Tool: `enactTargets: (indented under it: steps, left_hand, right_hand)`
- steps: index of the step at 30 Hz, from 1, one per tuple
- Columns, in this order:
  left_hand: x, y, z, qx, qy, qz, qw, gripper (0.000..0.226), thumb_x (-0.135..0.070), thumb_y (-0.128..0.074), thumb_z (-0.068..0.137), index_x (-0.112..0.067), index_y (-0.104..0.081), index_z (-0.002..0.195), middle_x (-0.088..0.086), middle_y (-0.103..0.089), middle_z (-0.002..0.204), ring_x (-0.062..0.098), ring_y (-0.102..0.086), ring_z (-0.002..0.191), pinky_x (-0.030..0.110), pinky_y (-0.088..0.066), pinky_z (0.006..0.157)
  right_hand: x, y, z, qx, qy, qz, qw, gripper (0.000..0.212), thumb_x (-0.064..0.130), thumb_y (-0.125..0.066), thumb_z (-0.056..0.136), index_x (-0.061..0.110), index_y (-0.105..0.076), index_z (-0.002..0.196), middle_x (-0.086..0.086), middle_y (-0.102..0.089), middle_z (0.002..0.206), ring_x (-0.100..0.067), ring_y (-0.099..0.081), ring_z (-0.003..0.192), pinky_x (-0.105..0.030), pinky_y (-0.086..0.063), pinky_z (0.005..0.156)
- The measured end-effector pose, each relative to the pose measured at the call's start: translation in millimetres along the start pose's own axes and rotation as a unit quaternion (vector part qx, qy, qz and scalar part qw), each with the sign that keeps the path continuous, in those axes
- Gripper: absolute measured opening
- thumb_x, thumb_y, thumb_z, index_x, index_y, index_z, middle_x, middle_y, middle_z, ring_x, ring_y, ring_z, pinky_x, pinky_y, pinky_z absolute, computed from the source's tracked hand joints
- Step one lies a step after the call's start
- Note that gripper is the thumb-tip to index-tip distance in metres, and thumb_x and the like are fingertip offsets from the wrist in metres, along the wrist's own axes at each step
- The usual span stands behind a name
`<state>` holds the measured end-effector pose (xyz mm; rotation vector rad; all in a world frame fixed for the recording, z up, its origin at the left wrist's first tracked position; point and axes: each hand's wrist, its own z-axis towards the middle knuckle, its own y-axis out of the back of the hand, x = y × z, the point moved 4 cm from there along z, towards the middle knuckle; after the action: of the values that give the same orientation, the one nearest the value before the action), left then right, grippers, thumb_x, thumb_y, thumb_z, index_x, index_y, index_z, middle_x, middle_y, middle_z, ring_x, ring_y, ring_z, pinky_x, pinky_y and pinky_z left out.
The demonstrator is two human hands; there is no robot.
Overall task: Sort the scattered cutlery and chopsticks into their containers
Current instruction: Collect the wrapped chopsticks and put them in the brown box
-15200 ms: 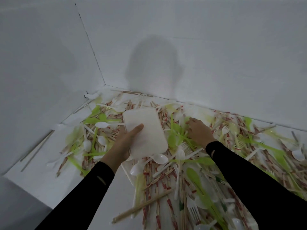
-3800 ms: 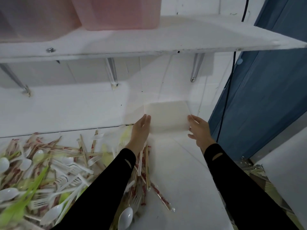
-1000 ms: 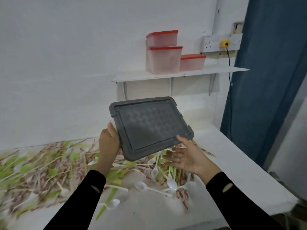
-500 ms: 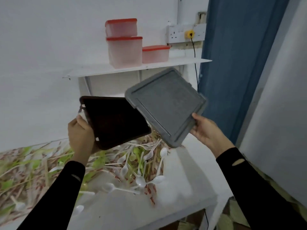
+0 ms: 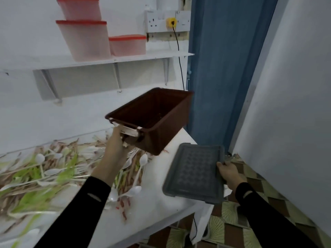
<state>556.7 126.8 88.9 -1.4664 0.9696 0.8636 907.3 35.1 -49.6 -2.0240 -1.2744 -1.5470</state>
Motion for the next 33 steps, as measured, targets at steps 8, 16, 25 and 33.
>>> enactTargets:
  steps: [8, 16, 25, 33]
  left_hand:
    - [115, -54, -46, -0.005, 0.106, -0.028, 0.994, 0.022, -0.031, -0.048, 0.102, -0.018, -0.064, 0.111, 0.003, -0.072, 0.107, 0.019, -0.065, 0.104, 0.041, -0.055, 0.089]
    - [152, -45, -82, -0.044, 0.144, 0.025, 0.988, 0.027, -0.038, -0.052, 0.098, -0.011, -0.057, 0.093, 0.002, -0.056, 0.09, 0.014, -0.057, 0.079, 0.033, -0.049, 0.076]
    - [139, -27, -52, 0.037, 0.137, 0.068, 0.988, 0.025, -0.033, -0.043, 0.104, -0.021, -0.064, 0.109, 0.0, -0.07, 0.102, 0.013, -0.064, 0.098, 0.039, -0.051, 0.096]
    - [121, 29, -1, 0.114, 0.1, 0.224, 0.963, 0.022, -0.034, -0.048, 0.101, -0.024, -0.065, 0.11, -0.004, -0.062, 0.12, 0.012, -0.057, 0.114, 0.034, -0.046, 0.101]
  right_hand:
    - [43, -11, -37, 0.097, 0.029, 0.121, 0.987, 0.051, 0.057, -0.032, 0.101, 0.021, -0.052, 0.132, 0.002, -0.058, 0.125, -0.022, -0.052, 0.119, -0.038, -0.037, 0.102]
    - [55, 0, -36, 0.128, 0.117, 0.047, 0.984, 0.044, -0.002, -0.044, 0.09, 0.027, -0.054, 0.122, -0.005, -0.061, 0.108, -0.022, -0.061, 0.092, -0.038, -0.054, 0.077]
    - [35, 5, -23, 0.144, 0.107, 0.024, 0.983, 0.059, 0.005, -0.048, 0.094, 0.047, -0.046, 0.136, 0.0, -0.065, 0.115, -0.02, -0.063, 0.106, -0.032, -0.054, 0.087]
    - [76, -13, -54, -0.107, 0.287, -0.158, 0.939, 0.042, 0.031, -0.065, 0.087, 0.019, -0.061, 0.128, -0.007, -0.057, 0.132, -0.026, -0.05, 0.124, -0.045, -0.04, 0.109]
